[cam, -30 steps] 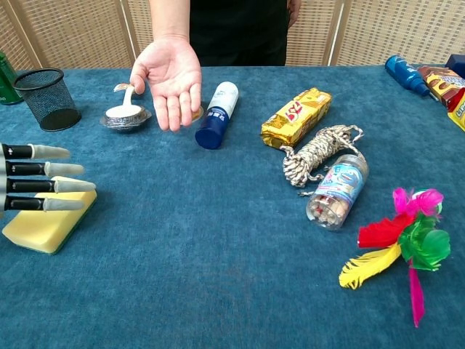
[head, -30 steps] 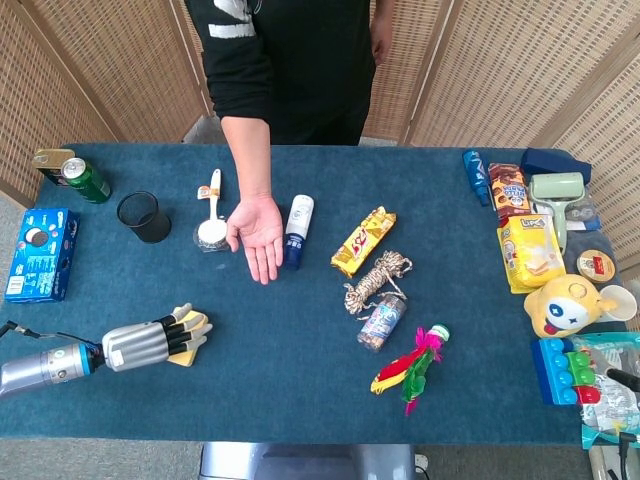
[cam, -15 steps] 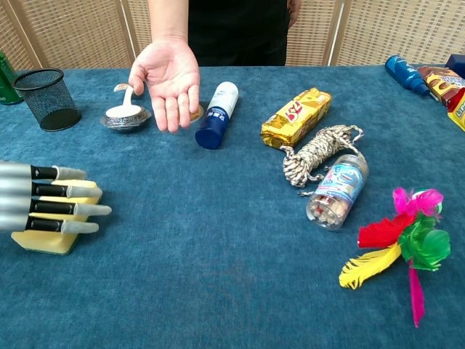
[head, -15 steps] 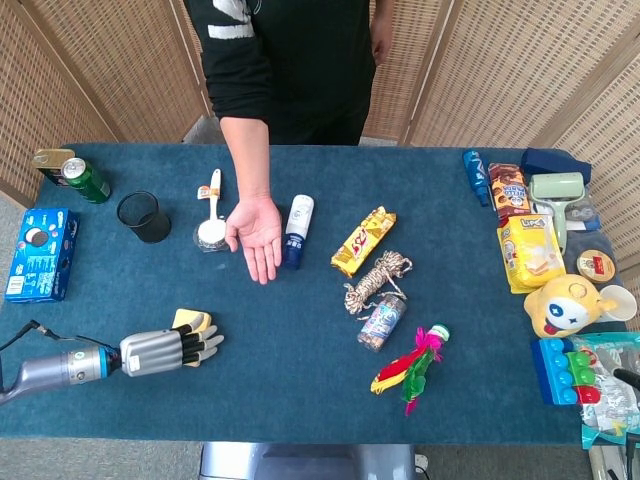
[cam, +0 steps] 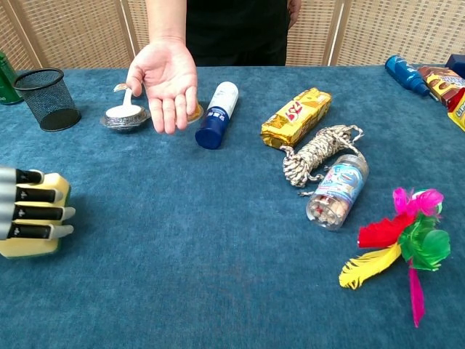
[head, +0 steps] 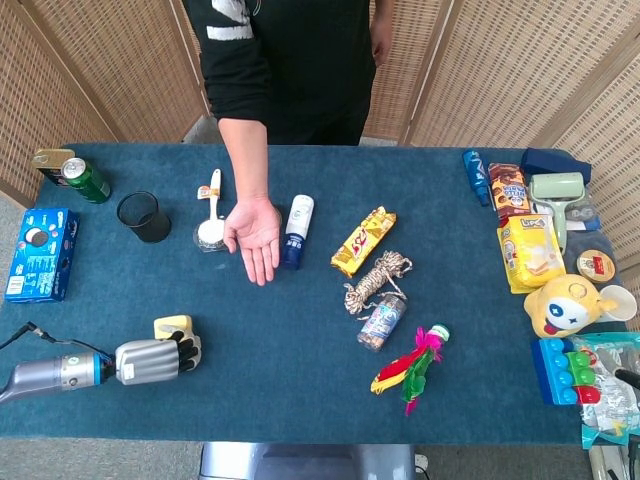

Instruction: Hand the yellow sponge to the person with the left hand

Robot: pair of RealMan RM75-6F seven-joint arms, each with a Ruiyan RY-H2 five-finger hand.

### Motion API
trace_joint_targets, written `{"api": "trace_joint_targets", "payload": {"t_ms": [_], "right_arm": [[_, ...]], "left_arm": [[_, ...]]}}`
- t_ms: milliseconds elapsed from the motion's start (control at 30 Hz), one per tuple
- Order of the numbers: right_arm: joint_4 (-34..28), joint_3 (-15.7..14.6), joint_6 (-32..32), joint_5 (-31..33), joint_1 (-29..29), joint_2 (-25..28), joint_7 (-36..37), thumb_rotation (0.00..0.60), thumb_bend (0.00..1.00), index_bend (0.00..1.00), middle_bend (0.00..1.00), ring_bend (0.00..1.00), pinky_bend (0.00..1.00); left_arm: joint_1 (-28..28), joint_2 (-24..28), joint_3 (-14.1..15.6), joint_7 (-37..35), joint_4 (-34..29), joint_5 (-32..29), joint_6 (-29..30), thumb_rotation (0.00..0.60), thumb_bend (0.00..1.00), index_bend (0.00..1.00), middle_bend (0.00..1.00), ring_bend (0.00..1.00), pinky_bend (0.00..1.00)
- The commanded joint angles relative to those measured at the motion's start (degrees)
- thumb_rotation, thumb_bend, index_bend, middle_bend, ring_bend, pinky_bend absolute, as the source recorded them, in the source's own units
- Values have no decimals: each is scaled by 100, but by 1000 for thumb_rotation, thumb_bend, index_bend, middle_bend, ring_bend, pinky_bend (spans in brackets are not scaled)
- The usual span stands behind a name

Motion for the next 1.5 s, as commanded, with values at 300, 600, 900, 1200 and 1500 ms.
{"api": "trace_joint_targets", "payload": {"t_ms": [300, 600, 900, 1200, 1500], "right_arm": [[-14, -17, -33, -11, 7, 3, -2, 600, 0, 35, 17, 49, 35], [-30, -42, -75, -32, 20, 6, -9, 600, 0, 35, 17, 49, 30], [8, -49, -166, -15, 54, 20, 38, 600, 0, 35, 17, 49, 29], [85, -28, -328, 91, 128, 16, 62, 600, 0, 35, 17, 49, 28], [81, -32, -292, 70, 109, 61, 125, 600, 0, 35, 17, 49, 27]], "left_arm": [[116, 320, -692, -168, -202, -654, 875, 600, 480, 649, 527, 592, 625], [-285, 819, -1557, 161, -1521, -1441, 398, 600, 466, 650, 527, 593, 625], [-923, 905, -1921, 865, -2355, -1638, -975, 600, 451, 650, 527, 592, 625], [-1269, 597, -2206, 1311, -2319, -1999, -1991, 600, 352, 332, 183, 371, 537], [-1220, 532, -2442, 2067, -2863, -2367, -2331, 503, 164, 72, 0, 163, 267]]}}
